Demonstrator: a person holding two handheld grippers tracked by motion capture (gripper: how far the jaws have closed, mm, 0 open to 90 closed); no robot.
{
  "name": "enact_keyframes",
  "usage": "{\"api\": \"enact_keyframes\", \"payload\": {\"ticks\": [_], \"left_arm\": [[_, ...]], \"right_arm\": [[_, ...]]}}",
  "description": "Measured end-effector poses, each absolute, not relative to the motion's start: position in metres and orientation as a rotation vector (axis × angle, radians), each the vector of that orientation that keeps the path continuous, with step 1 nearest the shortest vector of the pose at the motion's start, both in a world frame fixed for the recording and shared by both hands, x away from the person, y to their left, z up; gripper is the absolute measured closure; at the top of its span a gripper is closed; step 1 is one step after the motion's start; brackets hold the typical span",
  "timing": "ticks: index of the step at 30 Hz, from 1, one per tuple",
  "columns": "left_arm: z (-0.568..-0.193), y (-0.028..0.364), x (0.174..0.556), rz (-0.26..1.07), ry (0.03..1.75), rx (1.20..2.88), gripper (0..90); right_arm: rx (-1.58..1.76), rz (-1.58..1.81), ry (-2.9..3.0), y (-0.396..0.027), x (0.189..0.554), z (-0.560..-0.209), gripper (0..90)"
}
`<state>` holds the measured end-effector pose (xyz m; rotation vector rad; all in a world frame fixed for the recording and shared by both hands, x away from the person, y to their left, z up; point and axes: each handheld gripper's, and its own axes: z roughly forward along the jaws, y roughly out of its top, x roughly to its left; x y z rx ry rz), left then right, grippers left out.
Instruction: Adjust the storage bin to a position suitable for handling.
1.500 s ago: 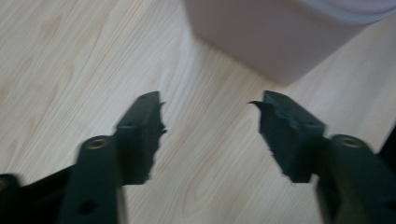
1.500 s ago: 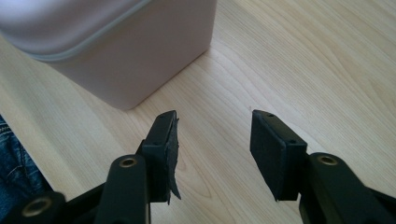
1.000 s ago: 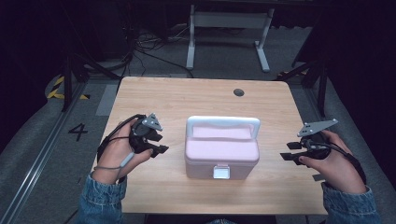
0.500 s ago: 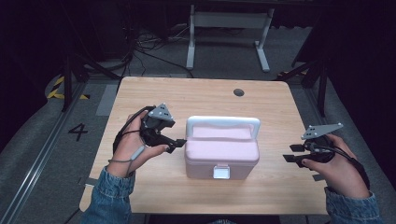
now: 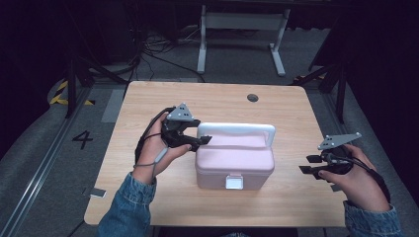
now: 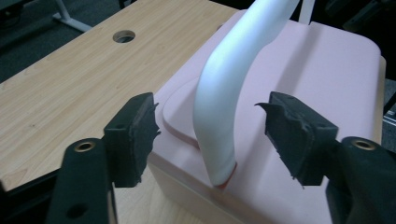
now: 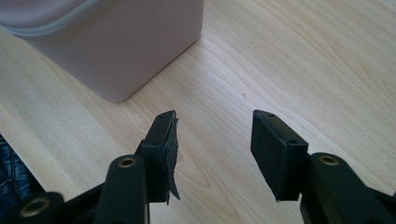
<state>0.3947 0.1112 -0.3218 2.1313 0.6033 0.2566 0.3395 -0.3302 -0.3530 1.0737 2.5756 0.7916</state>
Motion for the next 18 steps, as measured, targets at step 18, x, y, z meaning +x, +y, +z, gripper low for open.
{"api": "enact_keyframes", "payload": {"ticks": [18], "left_arm": [[-0.332,0.082,0.396,0.358,0.522,2.110,67.9]], "right_arm": [[1.073,0.810,2.574,-0.328,0.341,-0.354,52.2]]}}
